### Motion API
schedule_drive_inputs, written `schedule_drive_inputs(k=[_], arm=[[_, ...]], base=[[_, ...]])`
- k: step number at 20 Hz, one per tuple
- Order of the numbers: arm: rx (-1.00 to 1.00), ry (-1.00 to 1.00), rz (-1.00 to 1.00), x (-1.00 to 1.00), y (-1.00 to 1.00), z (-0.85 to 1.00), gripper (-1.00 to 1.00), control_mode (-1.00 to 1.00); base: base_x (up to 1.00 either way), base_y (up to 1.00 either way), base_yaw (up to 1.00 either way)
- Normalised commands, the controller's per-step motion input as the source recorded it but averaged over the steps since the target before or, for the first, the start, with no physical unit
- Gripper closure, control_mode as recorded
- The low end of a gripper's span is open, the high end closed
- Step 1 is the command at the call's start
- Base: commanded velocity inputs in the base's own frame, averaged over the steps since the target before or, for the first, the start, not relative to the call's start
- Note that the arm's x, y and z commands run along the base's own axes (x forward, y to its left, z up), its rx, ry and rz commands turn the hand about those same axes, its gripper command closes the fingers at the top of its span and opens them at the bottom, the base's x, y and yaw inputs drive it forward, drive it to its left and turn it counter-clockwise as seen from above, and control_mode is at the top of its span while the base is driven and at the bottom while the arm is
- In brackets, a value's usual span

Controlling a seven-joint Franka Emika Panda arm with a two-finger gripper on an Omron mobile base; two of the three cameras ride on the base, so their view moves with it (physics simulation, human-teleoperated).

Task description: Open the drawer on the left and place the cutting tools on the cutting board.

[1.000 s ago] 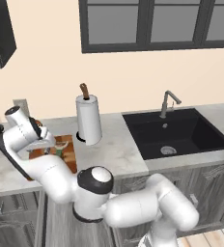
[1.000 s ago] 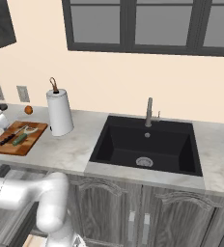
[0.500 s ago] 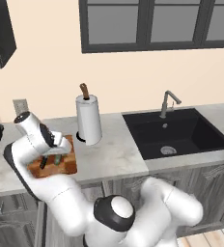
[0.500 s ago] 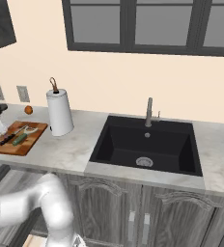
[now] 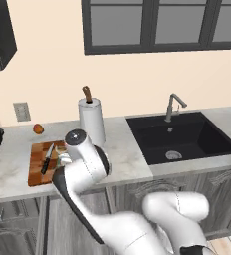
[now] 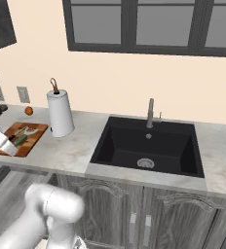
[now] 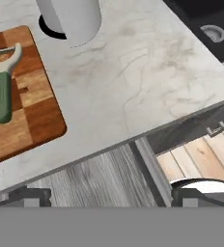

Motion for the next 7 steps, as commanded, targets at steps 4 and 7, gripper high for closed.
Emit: schedule_drive_inputs(k=[4, 7], arm=[[0.44, -0.21, 0.0, -1.0, -1.0, 1.0, -1.0, -1.0], [0.47, -0.22, 0.0, -1.0, -1.0, 1.0, -1.0, -1.0]], base=[[0.0, 0.0, 0.0], [0.0, 0.0, 0.0]])
